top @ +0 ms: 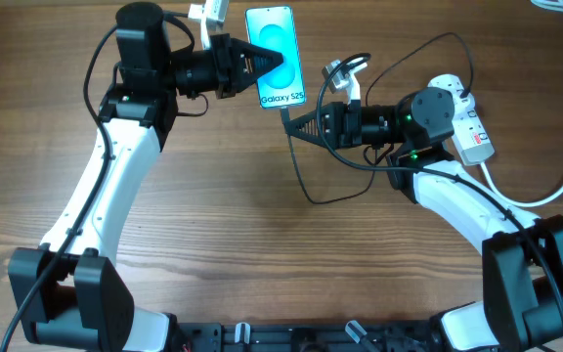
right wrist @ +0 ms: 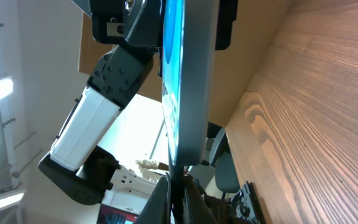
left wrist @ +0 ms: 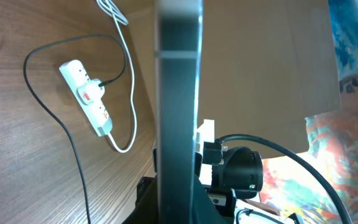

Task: Plug charger to phone and switch on socket
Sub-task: 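Bring the plug in the right gripper up to the phone's bottom port, then push the plug into the phone's port with the right gripper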

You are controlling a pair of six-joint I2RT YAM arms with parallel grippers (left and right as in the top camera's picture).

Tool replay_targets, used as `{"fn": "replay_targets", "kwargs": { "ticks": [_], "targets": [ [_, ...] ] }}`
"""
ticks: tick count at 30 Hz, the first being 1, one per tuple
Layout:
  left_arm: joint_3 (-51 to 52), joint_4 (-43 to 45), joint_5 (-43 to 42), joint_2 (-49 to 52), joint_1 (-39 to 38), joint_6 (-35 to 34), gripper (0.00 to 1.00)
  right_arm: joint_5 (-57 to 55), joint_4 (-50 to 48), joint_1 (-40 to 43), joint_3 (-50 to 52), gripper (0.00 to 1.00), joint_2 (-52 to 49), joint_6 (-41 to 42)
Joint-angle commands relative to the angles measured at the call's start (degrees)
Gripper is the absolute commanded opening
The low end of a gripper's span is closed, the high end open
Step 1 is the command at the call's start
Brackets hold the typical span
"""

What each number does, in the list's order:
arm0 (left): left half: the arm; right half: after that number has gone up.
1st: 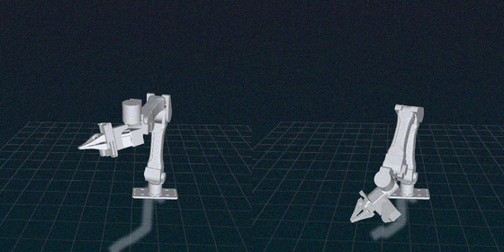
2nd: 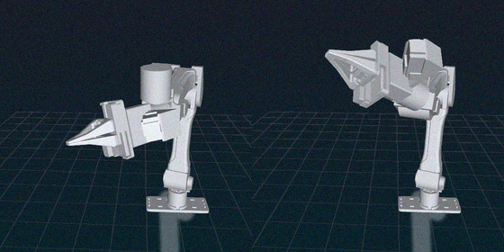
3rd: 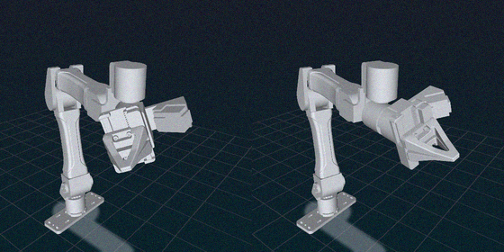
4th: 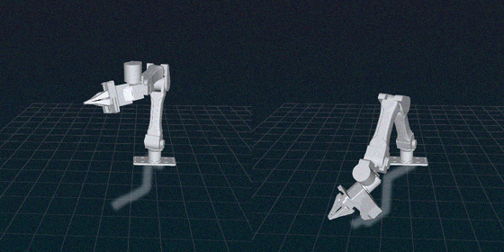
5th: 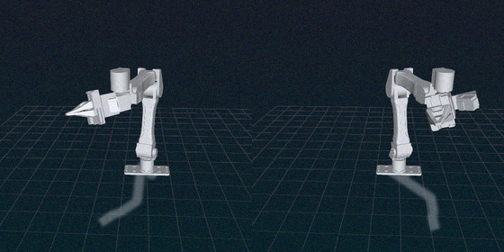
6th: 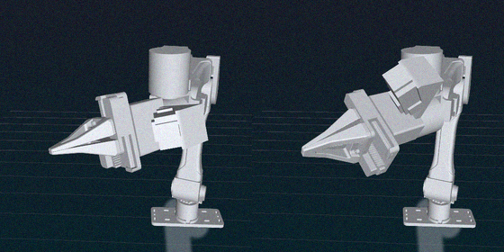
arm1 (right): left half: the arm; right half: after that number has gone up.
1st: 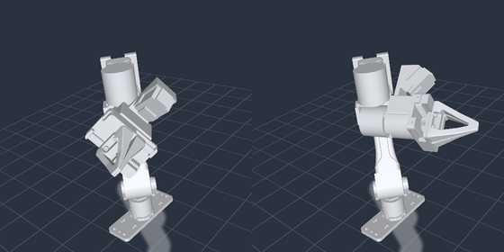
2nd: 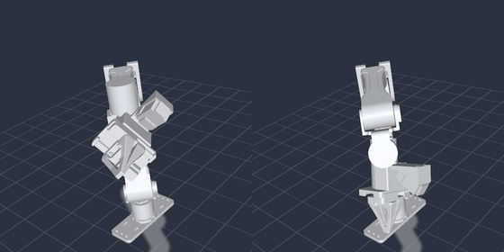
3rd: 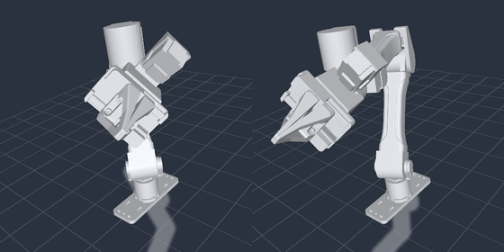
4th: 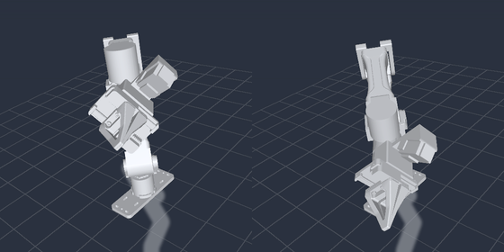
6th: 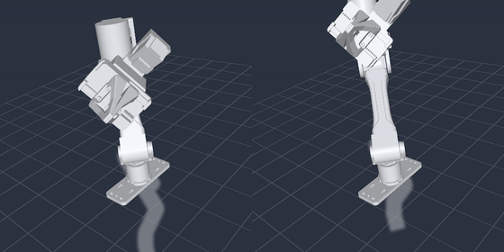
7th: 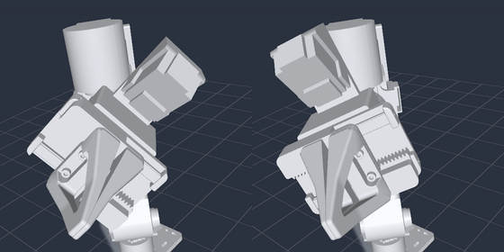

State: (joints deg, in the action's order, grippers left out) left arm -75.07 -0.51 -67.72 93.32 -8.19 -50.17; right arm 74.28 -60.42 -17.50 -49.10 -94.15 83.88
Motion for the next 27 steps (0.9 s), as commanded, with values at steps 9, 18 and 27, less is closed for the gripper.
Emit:
{"fn": "replay_targets", "kwargs": {
  "ticks": [9,18,27],
  "targets": [
    [-0.6,-11.8,-10.3,-1.7,-1.1,9.5,0.04,-11.4,3.5,0.9,-0.4,0.04,-0.2,0.3],
    [-0.6,-12.0,-10.3,-1.7,-1.1,9.5,0.04,-15.8,3.5,1.0,-0.6,0.04,-0.2,0.1],
    [-0.6,-12.0,-10.0,-1.7,-1.1,9.5,0.04,-17.4,3.3,1.0,-0.9,0.31,-0.2,-3.2]
  ]
}}
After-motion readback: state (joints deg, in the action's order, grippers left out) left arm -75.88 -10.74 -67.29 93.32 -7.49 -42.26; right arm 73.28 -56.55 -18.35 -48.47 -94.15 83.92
